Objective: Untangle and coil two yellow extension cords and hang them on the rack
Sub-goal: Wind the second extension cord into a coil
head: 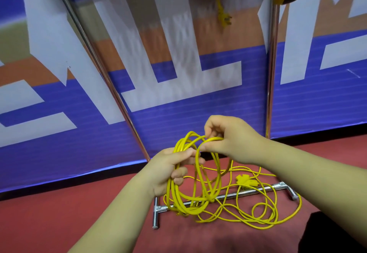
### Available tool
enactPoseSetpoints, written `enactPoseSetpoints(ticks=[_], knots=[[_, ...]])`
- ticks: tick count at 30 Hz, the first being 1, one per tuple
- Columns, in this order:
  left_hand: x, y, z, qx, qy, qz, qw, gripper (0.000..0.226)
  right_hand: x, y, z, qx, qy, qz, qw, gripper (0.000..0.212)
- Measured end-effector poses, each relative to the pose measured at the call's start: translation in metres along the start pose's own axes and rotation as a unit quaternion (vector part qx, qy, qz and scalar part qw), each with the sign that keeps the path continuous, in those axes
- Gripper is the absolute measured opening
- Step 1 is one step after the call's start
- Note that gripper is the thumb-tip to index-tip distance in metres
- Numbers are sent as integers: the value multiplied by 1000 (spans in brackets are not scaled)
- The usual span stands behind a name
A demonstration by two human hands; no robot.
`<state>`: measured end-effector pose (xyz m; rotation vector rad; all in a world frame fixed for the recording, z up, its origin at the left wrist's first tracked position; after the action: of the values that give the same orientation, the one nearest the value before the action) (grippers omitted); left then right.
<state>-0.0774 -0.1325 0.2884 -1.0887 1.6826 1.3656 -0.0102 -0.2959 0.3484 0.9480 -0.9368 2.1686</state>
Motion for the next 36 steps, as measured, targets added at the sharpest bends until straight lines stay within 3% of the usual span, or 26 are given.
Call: enactPoseSetpoints(ticks=[3,7,13,15,19,21,23,26,33,36], knots=[[-1,1,-13,41,-14,-9,999,20,-10,-3,6,-15,-47,-32,998,33],[-11,2,-15,40,-35,-55,997,12,-16,-3,4,18,-103,-53,993,38],[-60,22,17,17,101,-182,978,16,-23,4,-2,110,-213,-109,965,40],[-75,30,33,38,156,-219,962,23,-29,8,-8,141,-182,-115,966,35],[-90,43,62,79,229,-256,936,12,-45,11,-11,152,-144,-141,968,24],[-83,40,73,-3,175,-243,954,19,-46,8,-8,121,-149,-146,970,22],[-69,32,81,-129,43,-208,969,31,-43,4,-1,83,-121,-136,980,19],[-50,23,86,-263,-165,-161,937,31,-34,0,6,76,-49,-104,991,17],[-48,25,106,-324,-315,-135,882,31,1,2,4,132,66,-27,989,20],[-45,26,116,-329,-223,-126,909,35,3,3,6,141,81,-22,986,21]])
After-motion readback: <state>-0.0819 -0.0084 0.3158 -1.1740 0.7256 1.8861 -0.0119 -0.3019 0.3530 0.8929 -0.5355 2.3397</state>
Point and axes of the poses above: each hand's wrist, its own y-axis away from the middle knuckle, its own z-axis out of the back of the hand, x = y × z, the point moved 6 cm from there along -y, towards the middle knuckle, and after that the axes turned 1 degree about y, right-handed, at the moved point
